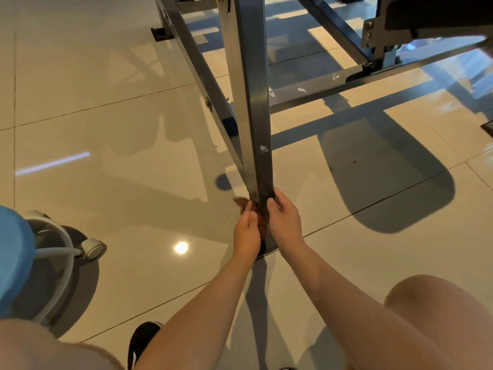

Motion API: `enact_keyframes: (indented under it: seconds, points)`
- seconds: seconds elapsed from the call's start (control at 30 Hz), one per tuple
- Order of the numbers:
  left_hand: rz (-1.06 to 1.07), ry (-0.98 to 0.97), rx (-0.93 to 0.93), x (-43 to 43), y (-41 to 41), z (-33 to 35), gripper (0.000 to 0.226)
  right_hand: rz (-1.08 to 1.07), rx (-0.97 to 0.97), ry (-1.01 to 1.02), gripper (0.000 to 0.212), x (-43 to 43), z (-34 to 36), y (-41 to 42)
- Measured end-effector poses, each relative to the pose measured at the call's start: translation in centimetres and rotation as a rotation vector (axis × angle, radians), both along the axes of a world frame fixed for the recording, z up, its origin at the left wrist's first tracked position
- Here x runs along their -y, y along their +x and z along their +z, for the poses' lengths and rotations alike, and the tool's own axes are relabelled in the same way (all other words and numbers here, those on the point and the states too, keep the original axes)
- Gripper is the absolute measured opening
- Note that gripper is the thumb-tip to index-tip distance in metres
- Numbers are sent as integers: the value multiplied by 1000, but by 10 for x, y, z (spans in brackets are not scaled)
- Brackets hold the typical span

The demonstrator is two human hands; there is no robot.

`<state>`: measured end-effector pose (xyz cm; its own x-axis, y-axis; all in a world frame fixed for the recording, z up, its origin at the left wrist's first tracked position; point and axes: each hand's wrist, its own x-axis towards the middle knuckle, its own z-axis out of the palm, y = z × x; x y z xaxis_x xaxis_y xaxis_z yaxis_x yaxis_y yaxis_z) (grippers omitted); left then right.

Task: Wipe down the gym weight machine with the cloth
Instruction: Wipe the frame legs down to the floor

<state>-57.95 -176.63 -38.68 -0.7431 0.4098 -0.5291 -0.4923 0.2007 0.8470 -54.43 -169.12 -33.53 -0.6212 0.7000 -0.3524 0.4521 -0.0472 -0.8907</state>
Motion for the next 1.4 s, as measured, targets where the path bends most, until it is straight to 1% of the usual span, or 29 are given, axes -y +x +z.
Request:
enact_keyframes:
  seconds: [0.07,0.13,0.17,0.23,0.3,0.37,0.43,0.57,0.67,0.73,0.8,0.87,1.0,1.1,1.17,1.2,1.33,1.4]
  points:
    - [-43,-30,77,4,16,-18,33,-2,28,4,36,0,-5,3]
    - [-40,-42,130,8,31,-29,32,-16,54,-19,36,1,-6,8]
    - [-34,-59,122,9,32,-27,33,-18,61,-28,35,1,-5,10]
    - [-10,-81,46,5,27,-10,34,-6,73,-46,34,-2,-2,15]
    - [59,-23,-29,-1,11,8,31,6,66,-54,32,-5,-2,17]
    - [89,26,-82,-6,-6,16,34,0,54,-50,32,-5,-3,17]
    - [80,34,-64,-8,-11,11,38,-20,60,-41,31,0,-8,16]
    - [-23,-47,54,1,3,-2,35,-41,87,-45,36,7,-11,15]
    - [56,-5,-5,-1,-1,12,34,-67,66,13,38,6,-4,13]
    - [118,51,-85,-8,-17,24,38,-73,-15,43,38,2,7,6]
    - [131,68,-151,-17,-35,34,41,-27,-58,77,34,0,20,-5]
    - [127,70,-143,-24,-45,37,42,-6,-69,103,32,-1,22,-15]
    - [72,28,-39,-21,-52,27,38,19,-66,109,37,3,20,-18]
    - [112,64,-38,-22,-58,39,37,-13,-63,91,33,0,30,-21]
    - [141,110,-58,-24,-57,50,41,-14,-63,98,32,-1,33,-26]
    - [122,116,-73,-25,-55,54,43,-8,-59,99,32,-2,32,-27]
    - [38,55,-71,-21,-56,65,44,13,-44,64,34,-2,34,-26]
    - [19,20,-124,-11,-52,77,37,-33,-37,80,31,-3,42,-23]
